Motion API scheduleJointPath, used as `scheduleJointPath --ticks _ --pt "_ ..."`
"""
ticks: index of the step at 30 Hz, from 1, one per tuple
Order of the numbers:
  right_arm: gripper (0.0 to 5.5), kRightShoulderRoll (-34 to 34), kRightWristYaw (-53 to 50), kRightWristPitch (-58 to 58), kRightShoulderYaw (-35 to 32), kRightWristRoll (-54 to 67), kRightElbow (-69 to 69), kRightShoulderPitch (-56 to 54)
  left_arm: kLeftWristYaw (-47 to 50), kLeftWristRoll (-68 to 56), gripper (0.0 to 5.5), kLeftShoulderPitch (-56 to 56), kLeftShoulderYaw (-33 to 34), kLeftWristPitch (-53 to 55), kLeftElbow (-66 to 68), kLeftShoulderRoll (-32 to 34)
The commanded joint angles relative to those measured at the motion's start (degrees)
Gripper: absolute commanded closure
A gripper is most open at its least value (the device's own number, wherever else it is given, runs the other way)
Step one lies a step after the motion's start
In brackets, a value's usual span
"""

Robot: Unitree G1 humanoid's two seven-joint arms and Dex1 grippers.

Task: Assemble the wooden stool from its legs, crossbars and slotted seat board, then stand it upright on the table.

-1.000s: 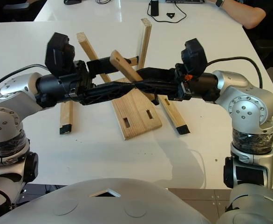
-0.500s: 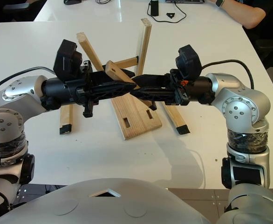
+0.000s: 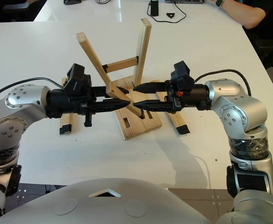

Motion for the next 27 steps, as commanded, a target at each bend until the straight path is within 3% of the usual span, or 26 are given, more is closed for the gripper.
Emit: scheduleJointPath --ticks 1,7,14,20,27 --pt "3.20 -0.4 -2.6 -1.5 -4.4 0.1 -0.3 3.1 -4.6 3.3 4.22 3.8 8.3 -2.8 4.0 7.1" --pt "3.20 0.8 -8.7 -3.7 -10.9 -0.4 -3.9 12.9 -10.6 28.9 4.22 9.2 8.6 -25.8 24.2 18.2" --pt "3.20 3.9 -14.8 -6.7 -10.3 -2.6 -7.3 18.9 -21.7 38.1 4.22 0.3 6.8 -55.1 47.8 16.9" --pt "3.20 4.2 -15.8 -8.3 -9.3 -4.4 -6.5 19.3 -33.3 35.4 4.22 -3.8 5.4 -60.6 56.7 14.8" --pt "3.20 3.1 -15.4 -9.2 -8.3 -6.1 -5.8 19.8 -36.1 37.1 4.22 -1.9 5.7 -65.6 62.9 14.8"
